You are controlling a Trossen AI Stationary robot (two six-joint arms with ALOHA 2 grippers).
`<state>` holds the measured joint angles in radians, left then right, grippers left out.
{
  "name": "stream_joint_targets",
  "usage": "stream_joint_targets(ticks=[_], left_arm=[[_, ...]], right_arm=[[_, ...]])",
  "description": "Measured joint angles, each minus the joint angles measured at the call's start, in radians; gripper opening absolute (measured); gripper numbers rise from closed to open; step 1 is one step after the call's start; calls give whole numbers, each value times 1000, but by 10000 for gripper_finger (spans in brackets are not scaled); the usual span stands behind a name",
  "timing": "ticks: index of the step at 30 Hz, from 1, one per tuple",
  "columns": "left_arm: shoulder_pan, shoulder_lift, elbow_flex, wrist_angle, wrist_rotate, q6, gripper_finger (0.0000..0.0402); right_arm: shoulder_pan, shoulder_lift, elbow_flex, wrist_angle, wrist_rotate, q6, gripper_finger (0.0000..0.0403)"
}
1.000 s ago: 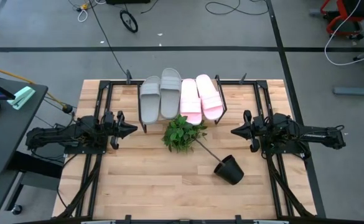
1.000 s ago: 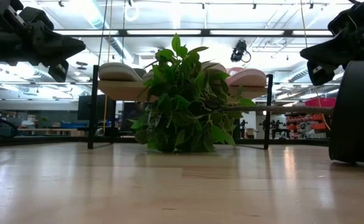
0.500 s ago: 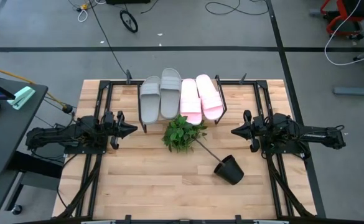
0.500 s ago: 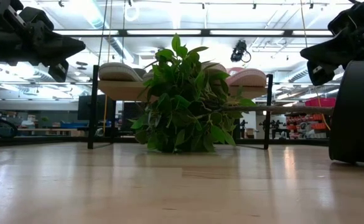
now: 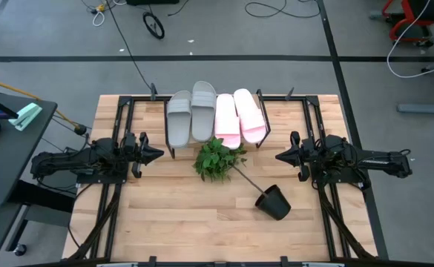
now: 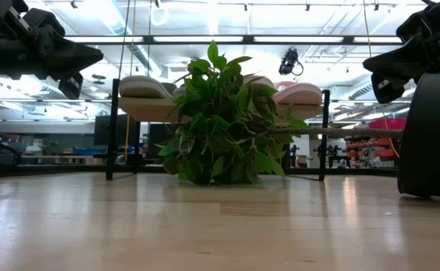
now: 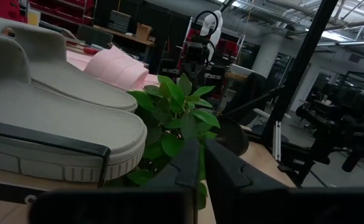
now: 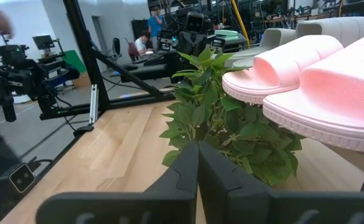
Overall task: Pick and place slides into the shelf
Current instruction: Return to Home Position
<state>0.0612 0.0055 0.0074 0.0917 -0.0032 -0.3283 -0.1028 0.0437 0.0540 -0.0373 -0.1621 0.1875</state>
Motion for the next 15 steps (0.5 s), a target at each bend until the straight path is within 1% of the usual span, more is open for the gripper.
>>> stream_joint_targets(ticks=[7,15], left_arm=[[0,0,0,0,0,0,18],[0,0,0,0,0,0,32]], right_arm=[[0,0,0,0,0,0,15],[0,0,0,0,0,0,14]])
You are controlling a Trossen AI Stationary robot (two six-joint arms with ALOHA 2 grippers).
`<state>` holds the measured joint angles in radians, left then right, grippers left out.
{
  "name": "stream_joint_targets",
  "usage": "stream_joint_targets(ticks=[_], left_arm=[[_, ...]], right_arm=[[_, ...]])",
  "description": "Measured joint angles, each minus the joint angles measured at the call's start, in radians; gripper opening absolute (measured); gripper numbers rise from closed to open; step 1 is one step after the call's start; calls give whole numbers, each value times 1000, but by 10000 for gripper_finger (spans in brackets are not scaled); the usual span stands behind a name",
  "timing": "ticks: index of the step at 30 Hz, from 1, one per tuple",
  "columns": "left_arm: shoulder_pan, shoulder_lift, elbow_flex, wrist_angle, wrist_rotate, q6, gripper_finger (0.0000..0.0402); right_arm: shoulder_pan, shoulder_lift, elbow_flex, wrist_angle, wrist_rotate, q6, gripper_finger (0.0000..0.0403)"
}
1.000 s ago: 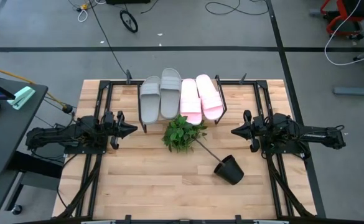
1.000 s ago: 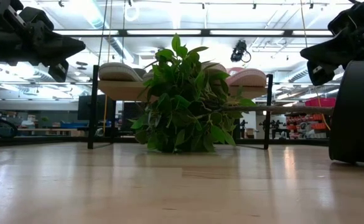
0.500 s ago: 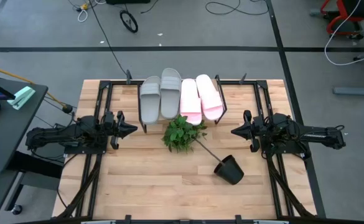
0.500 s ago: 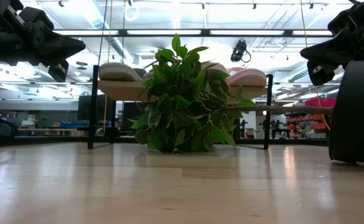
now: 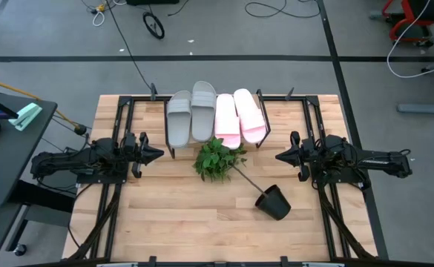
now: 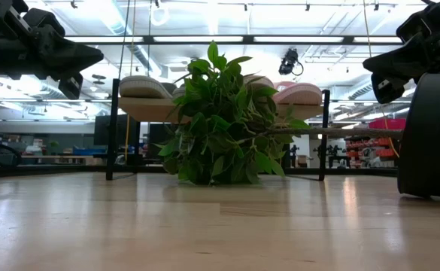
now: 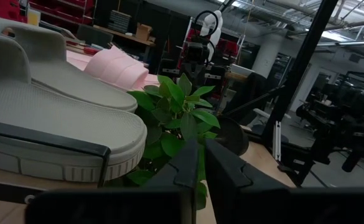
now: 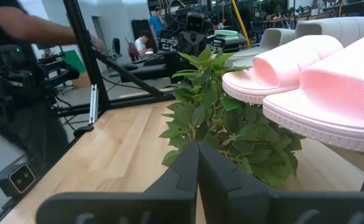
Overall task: Pick and place slides into the shelf
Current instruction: Return to Home Position
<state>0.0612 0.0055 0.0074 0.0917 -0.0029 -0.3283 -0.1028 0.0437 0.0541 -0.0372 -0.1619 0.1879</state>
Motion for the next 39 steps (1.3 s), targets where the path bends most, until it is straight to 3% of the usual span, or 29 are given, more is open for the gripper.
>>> stream_joint_targets(ticks=[17,30,39], left_arm=[[0,0,0,0,0,-1,18],[0,0,0,0,0,0,36],[0,0,0,0,0,0,21]], right_arm=[[0,0,0,0,0,0,14],[0,0,0,0,0,0,13],[0,0,0,0,0,0,13]])
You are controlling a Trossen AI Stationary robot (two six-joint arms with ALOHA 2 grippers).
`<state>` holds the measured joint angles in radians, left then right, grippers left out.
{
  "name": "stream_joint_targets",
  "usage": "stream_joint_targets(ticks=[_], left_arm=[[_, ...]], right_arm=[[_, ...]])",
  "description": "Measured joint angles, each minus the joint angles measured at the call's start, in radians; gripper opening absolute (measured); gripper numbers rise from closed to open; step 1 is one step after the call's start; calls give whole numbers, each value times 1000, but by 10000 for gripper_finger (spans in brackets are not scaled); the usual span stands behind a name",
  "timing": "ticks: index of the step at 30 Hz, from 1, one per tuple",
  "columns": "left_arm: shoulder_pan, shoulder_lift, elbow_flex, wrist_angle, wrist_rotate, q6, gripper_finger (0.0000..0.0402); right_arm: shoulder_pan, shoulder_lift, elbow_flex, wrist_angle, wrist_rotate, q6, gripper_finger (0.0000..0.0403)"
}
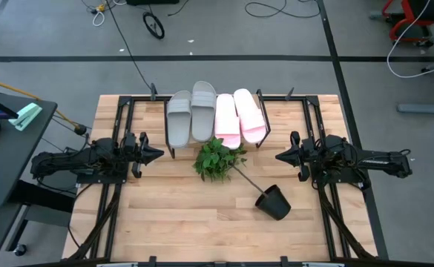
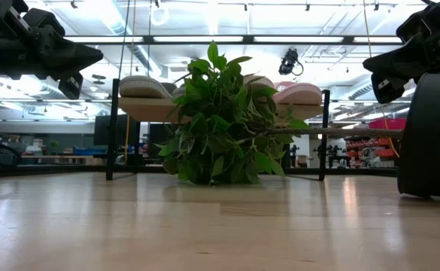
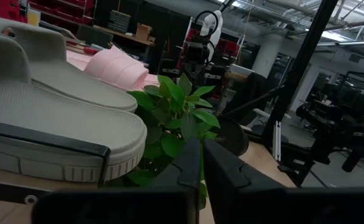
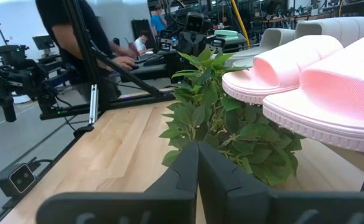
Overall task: Pick and place slides into the shelf
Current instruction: Return to Home Position
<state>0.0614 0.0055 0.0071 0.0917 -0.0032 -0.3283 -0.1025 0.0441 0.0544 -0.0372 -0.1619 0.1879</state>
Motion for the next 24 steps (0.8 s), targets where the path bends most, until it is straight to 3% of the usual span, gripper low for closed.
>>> stream_joint_targets(ticks=[15,24], left_arm=[[0,0,0,0,0,0,36],[0,0,0,0,0,0,23]], right_arm=[[0,0,0,0,0,0,13],[0,0,0,0,0,0,13]])
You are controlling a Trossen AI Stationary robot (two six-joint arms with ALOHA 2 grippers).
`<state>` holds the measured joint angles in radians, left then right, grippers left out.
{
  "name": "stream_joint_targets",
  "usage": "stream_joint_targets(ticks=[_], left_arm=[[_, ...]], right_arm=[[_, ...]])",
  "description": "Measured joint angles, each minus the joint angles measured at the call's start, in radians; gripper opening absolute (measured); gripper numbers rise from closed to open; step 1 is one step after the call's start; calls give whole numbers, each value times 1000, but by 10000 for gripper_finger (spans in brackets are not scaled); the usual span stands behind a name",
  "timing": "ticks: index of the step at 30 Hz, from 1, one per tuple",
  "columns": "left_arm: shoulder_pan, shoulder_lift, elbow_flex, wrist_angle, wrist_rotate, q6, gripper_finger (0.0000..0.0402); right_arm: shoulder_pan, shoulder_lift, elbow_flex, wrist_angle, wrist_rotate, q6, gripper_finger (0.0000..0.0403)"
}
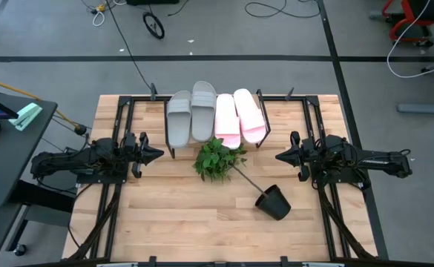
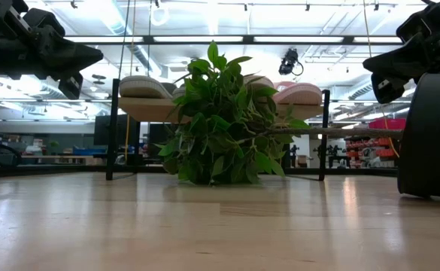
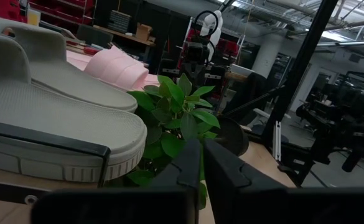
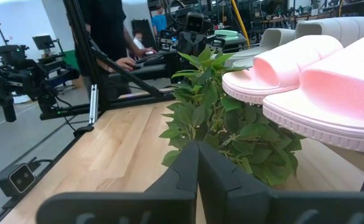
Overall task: Pick and place slides into the shelf
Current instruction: Return to Home Position
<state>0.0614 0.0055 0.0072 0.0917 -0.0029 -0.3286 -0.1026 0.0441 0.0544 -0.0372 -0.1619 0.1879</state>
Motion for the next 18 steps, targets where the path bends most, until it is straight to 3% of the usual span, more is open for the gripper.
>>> stream_joint_targets(ticks=[18], left_arm=[[0,0,0,0,0,0,36]], right_arm=[[0,0,0,0,0,0,13]])
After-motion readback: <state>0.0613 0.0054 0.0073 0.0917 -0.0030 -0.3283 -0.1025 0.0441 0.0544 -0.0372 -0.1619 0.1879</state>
